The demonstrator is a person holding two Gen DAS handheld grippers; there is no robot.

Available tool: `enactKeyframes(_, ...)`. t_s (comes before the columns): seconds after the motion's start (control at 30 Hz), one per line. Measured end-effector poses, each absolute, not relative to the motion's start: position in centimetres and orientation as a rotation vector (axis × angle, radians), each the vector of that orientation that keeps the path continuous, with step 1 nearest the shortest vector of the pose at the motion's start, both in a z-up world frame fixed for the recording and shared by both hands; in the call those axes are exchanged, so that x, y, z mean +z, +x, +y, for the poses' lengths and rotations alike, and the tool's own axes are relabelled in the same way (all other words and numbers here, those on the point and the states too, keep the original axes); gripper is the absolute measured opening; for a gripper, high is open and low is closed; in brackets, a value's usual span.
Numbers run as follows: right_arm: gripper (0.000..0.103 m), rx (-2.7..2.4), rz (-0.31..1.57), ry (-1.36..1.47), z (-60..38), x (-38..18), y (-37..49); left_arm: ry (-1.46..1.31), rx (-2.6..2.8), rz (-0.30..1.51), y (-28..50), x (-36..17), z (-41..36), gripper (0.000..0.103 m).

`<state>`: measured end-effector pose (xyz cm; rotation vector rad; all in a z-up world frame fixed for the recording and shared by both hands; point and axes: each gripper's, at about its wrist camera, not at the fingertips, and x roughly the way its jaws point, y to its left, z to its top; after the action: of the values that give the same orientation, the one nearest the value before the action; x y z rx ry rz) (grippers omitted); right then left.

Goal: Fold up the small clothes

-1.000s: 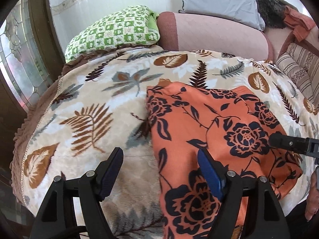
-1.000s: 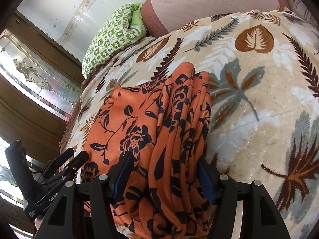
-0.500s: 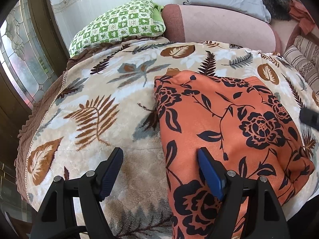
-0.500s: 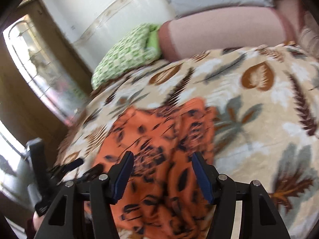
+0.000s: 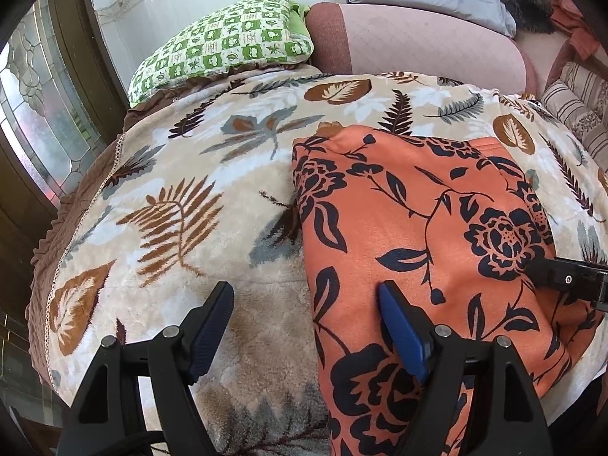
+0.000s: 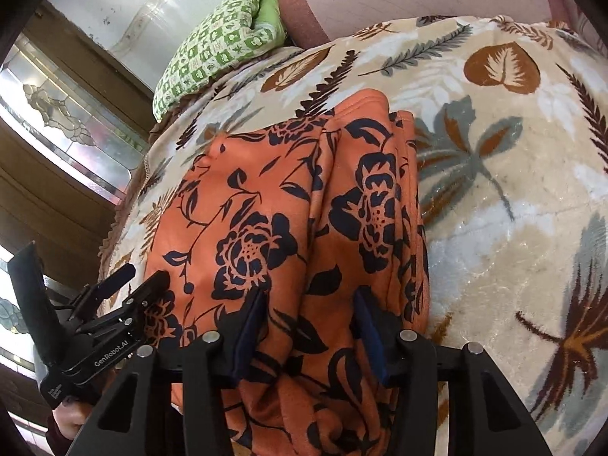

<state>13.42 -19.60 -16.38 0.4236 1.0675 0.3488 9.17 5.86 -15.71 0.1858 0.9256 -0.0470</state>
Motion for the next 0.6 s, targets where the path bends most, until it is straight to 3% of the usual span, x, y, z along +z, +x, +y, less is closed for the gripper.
enactKeyframes(0.37, 0.051, 0.372, 0.966, 0.404, -17.8, -11.8, 15.4, 0.169, -0.075, 0.932, 9.5, -15.7, 6.2, 0.08)
enactKeyframes(0.6, 0.049, 0.432, 1.049, 0.394, -12.7, -12.4, 22.1, 0.163, -0.097, 0.932, 9.5, -15.8, 6.4, 0.08)
